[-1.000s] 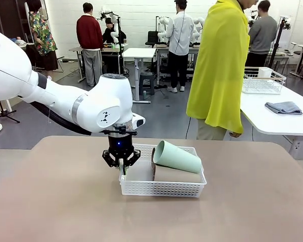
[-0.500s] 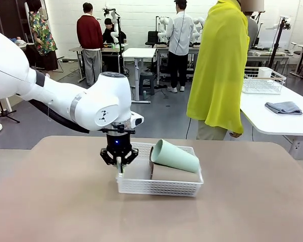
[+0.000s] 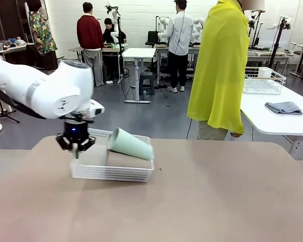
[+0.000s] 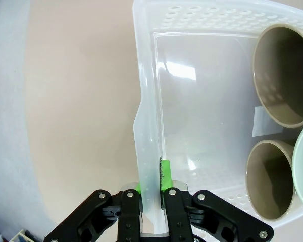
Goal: Clean and organize the cups into the basket.
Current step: Move the Organizing basket back to the left side of the table.
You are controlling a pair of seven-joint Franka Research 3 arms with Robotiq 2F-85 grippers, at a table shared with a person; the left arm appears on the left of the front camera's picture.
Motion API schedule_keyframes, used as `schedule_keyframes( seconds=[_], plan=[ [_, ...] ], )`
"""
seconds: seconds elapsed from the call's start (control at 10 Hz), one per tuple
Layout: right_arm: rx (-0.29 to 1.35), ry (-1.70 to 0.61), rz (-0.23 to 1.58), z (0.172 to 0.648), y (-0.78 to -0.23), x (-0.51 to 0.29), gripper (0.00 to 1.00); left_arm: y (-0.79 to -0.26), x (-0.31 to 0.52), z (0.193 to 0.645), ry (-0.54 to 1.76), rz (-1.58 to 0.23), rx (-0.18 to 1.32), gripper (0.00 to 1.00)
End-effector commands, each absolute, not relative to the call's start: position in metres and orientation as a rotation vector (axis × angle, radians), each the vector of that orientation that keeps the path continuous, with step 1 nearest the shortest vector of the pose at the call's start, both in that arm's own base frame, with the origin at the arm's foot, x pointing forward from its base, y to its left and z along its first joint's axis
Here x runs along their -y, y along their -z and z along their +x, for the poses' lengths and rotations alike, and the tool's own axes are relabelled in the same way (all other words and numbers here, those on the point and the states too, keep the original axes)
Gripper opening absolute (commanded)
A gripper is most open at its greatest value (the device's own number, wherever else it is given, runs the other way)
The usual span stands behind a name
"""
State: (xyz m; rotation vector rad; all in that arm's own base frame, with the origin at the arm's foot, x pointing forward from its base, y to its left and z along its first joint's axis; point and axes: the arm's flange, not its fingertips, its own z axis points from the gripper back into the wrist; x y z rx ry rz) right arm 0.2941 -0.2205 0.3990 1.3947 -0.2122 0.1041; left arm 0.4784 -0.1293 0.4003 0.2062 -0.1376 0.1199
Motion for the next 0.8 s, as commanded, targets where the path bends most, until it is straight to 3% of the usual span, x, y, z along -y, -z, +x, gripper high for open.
schedule_keyframes(
  seconds=[0.0, 0.2, 0.7],
  plan=[
    [0.237, -0.111, 1.391, 0.296, -0.399, 0.221, 1.00, -0.404, 0.097, 0.463, -0.076, 0.237, 0.130, 0.06],
    [0.237, -0.111, 1.391, 0.296, -0.399, 0.221, 1.00, -0.409, 0.069, 0.457, -0.073, 0.221, 0.079, 0.06],
    [0.237, -0.111, 1.391, 0.296, -0.399, 0.221, 1.00, -0.400, 0.088, 0.471, -0.105, 0.221, 0.110, 0.06]
  ],
)
